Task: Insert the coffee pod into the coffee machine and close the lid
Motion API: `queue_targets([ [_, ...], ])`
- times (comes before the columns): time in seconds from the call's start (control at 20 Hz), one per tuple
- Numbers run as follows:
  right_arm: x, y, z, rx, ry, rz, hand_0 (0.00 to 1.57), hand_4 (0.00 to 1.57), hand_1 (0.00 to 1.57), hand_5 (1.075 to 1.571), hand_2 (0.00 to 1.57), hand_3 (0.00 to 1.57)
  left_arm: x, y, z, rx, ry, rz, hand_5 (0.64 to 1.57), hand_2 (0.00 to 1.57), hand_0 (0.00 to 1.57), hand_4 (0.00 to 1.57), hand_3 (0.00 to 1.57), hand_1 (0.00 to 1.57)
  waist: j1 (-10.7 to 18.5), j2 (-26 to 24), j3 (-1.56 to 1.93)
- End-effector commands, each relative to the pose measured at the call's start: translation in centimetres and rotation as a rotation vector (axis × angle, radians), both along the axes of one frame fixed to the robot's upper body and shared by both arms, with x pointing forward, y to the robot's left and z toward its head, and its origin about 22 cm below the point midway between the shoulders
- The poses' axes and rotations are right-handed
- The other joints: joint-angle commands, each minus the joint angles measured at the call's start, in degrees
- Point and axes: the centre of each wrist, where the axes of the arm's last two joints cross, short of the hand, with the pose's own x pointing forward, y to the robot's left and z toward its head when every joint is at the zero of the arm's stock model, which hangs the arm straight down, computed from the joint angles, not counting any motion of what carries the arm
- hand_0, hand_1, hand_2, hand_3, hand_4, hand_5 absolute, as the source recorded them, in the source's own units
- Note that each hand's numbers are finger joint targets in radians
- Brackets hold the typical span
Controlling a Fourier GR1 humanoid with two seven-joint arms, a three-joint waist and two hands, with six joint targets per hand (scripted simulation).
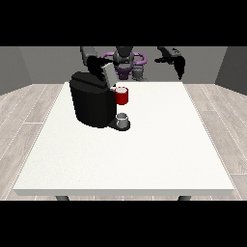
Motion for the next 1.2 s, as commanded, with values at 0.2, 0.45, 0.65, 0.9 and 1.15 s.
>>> queue_targets([
  [0.2,1.0,0.4,0.4,-0.061,0.034,0.040,0.00,0.18,0.00,1.571,0.00,0.00,0.1,-0.1,-0.1,0.014,0.001,0.023,1.571,0.00,0.00,0.17,0.00,0.00,0.08,0.75,0.18],
  [0.45,1.0,4.4,2.0,-0.094,-0.001,0.080,0.00,0.00,0.00,1.571,0.00,0.00,0.4,3.0,-0.5,0.003,0.019,0.021,1.571,0.00,0.00,0.18,0.00,0.00,-0.72,0.41,0.17],
  [0.65,1.6,5.6,3.2,-0.154,-0.016,0.077,0.00,0.12,0.00,1.571,0.00,0.00,0.5,0.8,-0.3,0.001,0.011,-0.016,1.571,0.00,0.00,0.00,0.00,0.00,0.80,-0.30,0.17],
  [0.9,2.2,5.5,2.8,-0.145,-0.018,0.059,0.00,0.14,0.00,1.571,0.00,0.00,-0.1,-1.4,0.5,0.008,-0.049,-0.061,1.571,0.00,0.00,0.20,0.00,0.00,2.36,-0.62,0.18],
  [1.15,1.5,6.5,1.6,-0.118,-0.058,0.119,0.00,0.03,0.00,1.571,0.00,0.00,-0.9,-4.6,-0.5,-0.035,-0.082,-0.065,1.571,0.00,0.00,0.25,0.00,0.00,1.52,-1.27,0.18],
])
